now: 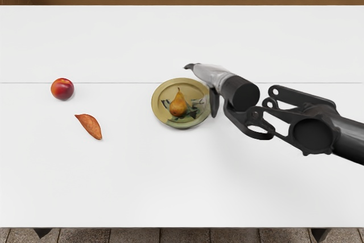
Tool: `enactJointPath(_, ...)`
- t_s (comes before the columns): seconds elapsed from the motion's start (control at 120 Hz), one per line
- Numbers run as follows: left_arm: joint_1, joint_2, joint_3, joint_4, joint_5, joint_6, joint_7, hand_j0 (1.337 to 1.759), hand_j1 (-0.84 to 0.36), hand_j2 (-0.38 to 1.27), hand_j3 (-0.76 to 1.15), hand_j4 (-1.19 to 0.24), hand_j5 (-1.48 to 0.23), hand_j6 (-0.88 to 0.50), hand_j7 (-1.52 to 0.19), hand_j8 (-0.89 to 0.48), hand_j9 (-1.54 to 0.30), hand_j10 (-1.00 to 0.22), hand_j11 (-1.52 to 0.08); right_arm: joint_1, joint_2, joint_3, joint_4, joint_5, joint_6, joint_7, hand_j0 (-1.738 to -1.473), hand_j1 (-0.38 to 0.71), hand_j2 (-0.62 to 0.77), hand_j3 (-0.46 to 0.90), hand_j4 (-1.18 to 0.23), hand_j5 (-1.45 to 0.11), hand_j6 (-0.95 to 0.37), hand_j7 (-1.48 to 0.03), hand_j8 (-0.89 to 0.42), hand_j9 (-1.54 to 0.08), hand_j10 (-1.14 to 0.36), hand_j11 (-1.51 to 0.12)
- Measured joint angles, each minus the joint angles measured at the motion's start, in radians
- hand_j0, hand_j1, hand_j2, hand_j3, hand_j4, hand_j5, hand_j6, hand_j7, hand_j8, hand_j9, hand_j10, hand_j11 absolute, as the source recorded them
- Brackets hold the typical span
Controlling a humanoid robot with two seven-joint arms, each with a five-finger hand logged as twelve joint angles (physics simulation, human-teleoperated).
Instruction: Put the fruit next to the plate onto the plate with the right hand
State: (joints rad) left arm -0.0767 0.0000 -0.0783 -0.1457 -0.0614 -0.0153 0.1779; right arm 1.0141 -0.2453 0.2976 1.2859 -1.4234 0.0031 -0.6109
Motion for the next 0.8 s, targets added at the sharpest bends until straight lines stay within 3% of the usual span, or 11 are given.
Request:
enactJointPath(0.383,0.000,0.000,0.000,0.000,0.000,0.000,0.000,1.658,0.33,0.00,0.00,-0.02,-0.02,-0.02,-0.02,-0.02,-0.02,-0.02,-0.02,0.015,-0.362,0.155,0.016,0.360,0.391,0.003,-1.658,-0.34,0.00,0.00,-0.02,-0.02,-0.01,-0.02,-0.02,-0.02,-0.02,-0.02)
enactJointPath(0.65,0.000,0.000,0.000,0.000,0.000,0.000,0.000,1.658,0.33,0.00,0.00,-0.02,-0.02,-0.02,-0.02,-0.02,-0.02,-0.02,-0.02,0.015,-0.519,0.255,0.016,0.470,0.582,0.124,-1.658,-0.35,0.00,0.00,-0.01,-0.01,-0.01,-0.01,-0.01,-0.01,-0.01,-0.01)
enactJointPath(0.8,-0.002,0.000,0.000,-0.006,-0.001,-0.003,0.000,1.658,0.33,0.00,0.00,-0.02,-0.02,-0.02,-0.02,-0.02,-0.02,-0.01,-0.02,0.013,-0.553,0.272,0.015,0.487,0.602,0.153,-1.658,-0.35,0.00,0.00,-0.01,0.00,-0.01,0.00,-0.01,0.00,0.00,0.00)
